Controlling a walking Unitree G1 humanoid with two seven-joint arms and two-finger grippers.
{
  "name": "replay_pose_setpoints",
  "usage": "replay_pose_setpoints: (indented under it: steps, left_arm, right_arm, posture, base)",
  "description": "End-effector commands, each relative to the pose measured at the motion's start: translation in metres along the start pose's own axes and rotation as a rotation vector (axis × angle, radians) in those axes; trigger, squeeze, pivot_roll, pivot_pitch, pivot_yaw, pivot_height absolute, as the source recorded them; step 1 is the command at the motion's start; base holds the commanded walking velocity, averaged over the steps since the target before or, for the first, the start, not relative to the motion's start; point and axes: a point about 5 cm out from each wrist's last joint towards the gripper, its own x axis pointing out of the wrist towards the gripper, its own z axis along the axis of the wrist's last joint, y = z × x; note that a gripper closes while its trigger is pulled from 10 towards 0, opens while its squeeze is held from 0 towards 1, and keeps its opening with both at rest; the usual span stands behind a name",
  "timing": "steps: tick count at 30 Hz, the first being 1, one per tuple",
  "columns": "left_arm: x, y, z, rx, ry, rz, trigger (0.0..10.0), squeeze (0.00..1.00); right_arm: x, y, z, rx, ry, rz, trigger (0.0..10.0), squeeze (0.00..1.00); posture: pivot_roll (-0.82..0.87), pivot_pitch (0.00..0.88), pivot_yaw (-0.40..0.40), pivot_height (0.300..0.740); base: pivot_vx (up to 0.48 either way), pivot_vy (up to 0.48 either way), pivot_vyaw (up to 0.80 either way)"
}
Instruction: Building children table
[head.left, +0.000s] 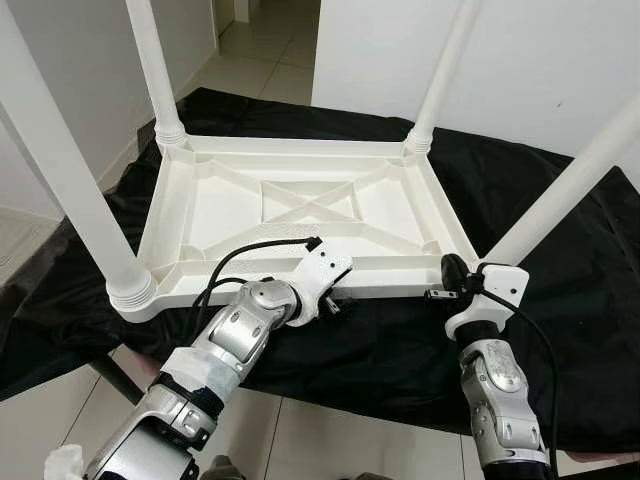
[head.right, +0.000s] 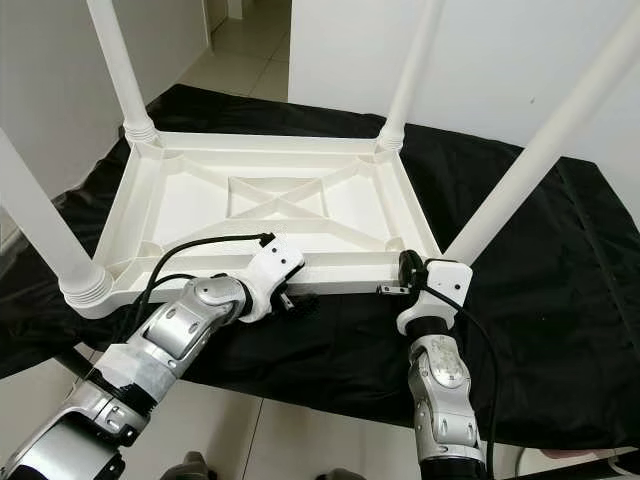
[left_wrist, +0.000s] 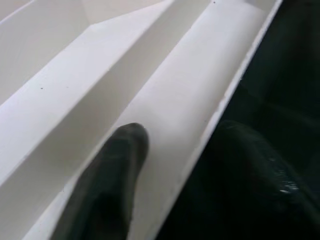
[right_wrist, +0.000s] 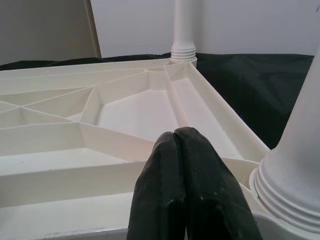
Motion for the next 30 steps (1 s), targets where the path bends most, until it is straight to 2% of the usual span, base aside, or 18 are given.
replay_pose_setpoints:
  steps: [1,9,16,17,18,19,20,25,27,30]
  left_arm:
    - [0.002,0.005,0.000,-0.001,0.001,0.104,0.0,0.00]
    - [0.009,-0.003,0.011,0.014,-0.047,0.080,0.0,0.00]
    - [0.027,-0.025,0.037,0.081,-0.123,0.004,0.0,0.00]
    - [0.030,-0.029,0.042,0.087,-0.138,-0.014,6.5,0.00]
    - [0.030,-0.029,0.042,0.087,-0.138,-0.014,6.5,0.00]
    - [0.031,-0.032,0.046,0.103,-0.150,-0.025,10.0,0.00]
    - [0.032,-0.038,0.050,0.106,-0.170,-0.052,10.0,0.00]
    - [0.030,-0.044,0.055,0.112,-0.220,-0.083,10.0,0.00]
    - [0.019,-0.048,0.057,0.125,-0.308,-0.134,10.0,0.00]
    - [0.014,-0.050,0.057,0.132,-0.331,-0.155,10.0,0.00]
  right_arm:
    - [-0.001,0.001,0.000,-0.006,0.004,-0.004,10.0,0.00]
    - [0.000,0.002,0.000,-0.006,0.005,-0.005,10.0,0.00]
    - [0.001,0.003,-0.001,-0.001,0.008,-0.001,10.0,0.00]
    - [0.001,0.004,-0.001,-0.002,0.008,-0.001,10.0,0.00]
    - [0.001,0.004,-0.001,-0.002,0.008,-0.001,10.0,0.00]
    - [0.000,0.004,-0.001,-0.002,0.008,-0.002,10.0,0.00]
    - [0.000,0.004,-0.001,-0.002,0.006,-0.004,10.0,0.00]
    - [-0.002,0.003,0.000,-0.003,0.004,-0.013,10.0,0.00]
    - [-0.005,0.003,-0.002,-0.004,0.006,-0.024,10.0,0.00]
    - [-0.005,0.002,-0.002,-0.004,0.007,-0.026,10.0,0.00]
  posture:
    - [0.05,0.000,-0.089,0.740]
    - [0.05,0.000,-0.093,0.740]
    - [0.05,0.000,-0.091,0.740]
    - [0.05,0.000,-0.087,0.740]
    - [0.05,0.000,-0.087,0.740]
    - [0.05,0.000,-0.085,0.740]
    - [0.04,0.000,-0.079,0.740]
    - [0.04,0.000,-0.070,0.740]
    - [0.04,0.000,-0.069,0.740]
    - [0.05,0.003,-0.070,0.740]
  base:
    - [0.000,0.000,0.00]
    - [0.000,0.000,0.00]
    - [0.000,0.000,0.00]
    - [0.000,0.000,0.00]
    - [0.000,0.000,0.00]
    - [0.000,0.000,0.00]
    - [0.000,0.000,0.00]
    - [0.000,0.000,0.00]
    - [0.000,0.000,0.00]
    - [0.000,0.000,0.00]
